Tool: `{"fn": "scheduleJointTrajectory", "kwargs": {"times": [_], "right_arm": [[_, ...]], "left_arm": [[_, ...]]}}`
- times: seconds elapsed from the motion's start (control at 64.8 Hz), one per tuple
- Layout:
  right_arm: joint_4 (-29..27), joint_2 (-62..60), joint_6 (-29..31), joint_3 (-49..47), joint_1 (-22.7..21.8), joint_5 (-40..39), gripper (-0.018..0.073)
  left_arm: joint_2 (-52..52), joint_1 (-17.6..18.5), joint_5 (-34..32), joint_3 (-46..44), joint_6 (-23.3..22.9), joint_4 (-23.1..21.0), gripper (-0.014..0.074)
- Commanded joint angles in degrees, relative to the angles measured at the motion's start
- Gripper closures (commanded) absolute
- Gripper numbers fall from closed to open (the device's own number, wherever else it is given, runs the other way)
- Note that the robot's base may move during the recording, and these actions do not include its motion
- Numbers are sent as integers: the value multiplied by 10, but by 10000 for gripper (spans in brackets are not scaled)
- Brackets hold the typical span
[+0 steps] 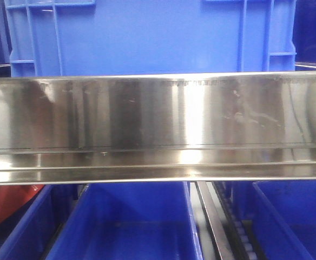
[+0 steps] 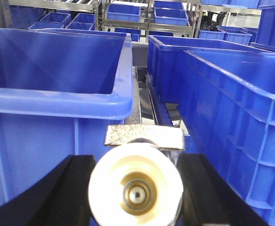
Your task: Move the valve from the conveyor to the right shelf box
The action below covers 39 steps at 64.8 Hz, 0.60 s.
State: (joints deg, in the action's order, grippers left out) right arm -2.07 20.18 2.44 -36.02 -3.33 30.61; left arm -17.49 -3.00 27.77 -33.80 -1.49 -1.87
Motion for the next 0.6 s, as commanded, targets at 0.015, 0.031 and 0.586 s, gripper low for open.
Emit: {"fn": "scheduleJointTrajectory", "kwargs": {"times": [0.015, 0.031, 0.586], "right_arm": [[2, -3, 4, -5, -1, -45, 720], [2, -3, 4, -5, -1, -45, 720], [2, -2, 5, -8, -1, -56, 720]], "left_arm": [[2, 0, -32, -6, -1, -2, 708], [2, 0, -32, -6, -1, -2, 708], [-22, 30, -51, -14, 11, -9, 708]]}}
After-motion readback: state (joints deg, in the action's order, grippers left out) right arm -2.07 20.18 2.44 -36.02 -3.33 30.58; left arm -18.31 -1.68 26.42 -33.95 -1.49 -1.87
